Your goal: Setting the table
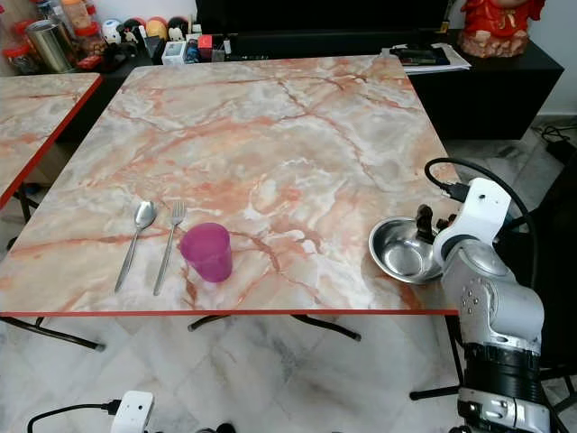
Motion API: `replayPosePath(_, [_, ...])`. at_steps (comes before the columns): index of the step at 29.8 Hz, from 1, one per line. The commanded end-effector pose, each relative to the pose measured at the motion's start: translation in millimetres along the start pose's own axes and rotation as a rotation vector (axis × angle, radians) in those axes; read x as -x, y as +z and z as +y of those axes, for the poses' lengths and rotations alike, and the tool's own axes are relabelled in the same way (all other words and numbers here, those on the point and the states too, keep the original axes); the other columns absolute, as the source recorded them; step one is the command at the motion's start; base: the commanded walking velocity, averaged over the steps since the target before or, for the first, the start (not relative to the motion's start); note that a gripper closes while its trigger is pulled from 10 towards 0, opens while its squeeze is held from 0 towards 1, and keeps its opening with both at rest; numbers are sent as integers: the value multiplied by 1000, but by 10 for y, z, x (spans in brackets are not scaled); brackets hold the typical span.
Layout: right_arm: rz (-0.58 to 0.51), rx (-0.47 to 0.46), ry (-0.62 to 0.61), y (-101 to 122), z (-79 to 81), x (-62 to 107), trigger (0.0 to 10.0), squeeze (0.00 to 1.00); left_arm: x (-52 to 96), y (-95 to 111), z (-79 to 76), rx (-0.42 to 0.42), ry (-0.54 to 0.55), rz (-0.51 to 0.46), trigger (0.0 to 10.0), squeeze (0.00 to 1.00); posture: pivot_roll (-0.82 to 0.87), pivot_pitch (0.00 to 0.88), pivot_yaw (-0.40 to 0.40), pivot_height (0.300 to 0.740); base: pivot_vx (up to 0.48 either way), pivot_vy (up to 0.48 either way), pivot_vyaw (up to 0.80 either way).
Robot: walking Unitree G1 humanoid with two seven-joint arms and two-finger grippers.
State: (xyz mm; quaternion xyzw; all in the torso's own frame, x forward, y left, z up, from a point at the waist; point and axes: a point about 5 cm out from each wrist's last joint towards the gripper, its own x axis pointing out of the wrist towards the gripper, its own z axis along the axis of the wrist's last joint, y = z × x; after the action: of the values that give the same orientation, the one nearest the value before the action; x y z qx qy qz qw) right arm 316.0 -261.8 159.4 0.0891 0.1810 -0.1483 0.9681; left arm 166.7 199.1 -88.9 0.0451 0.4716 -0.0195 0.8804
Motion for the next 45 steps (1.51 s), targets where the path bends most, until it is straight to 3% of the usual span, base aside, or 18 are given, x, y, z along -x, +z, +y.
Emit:
replayPosePath(1, [19,-4,-3,-66,-5,29,10000,0,14,-102,-20,3,-10,44,10000,0,-86,125,45,740,0,0,0])
replayPosePath(18, [35,-44,6,-169,35,22,10000,0,13,-98,-18,1,-8,45,10000,0,-85,126,46,740,0,0,0])
replayPosePath(20, [34,-49,10,-176,42,17,9451,0,13,-98,-19,1,-8,45,10000,0,-86,127,45,740,0,0,0])
replayPosePath(21, [34,-51,13,-181,48,16,0,0,13,-97,-19,0,-9,45,10000,0,-86,127,45,740,0,0,0])
replayPosePath(45, [35,-75,6,-230,76,-20,0,0,11,-95,-23,-2,-12,49,10000,0,-80,134,47,740,0,0,0])
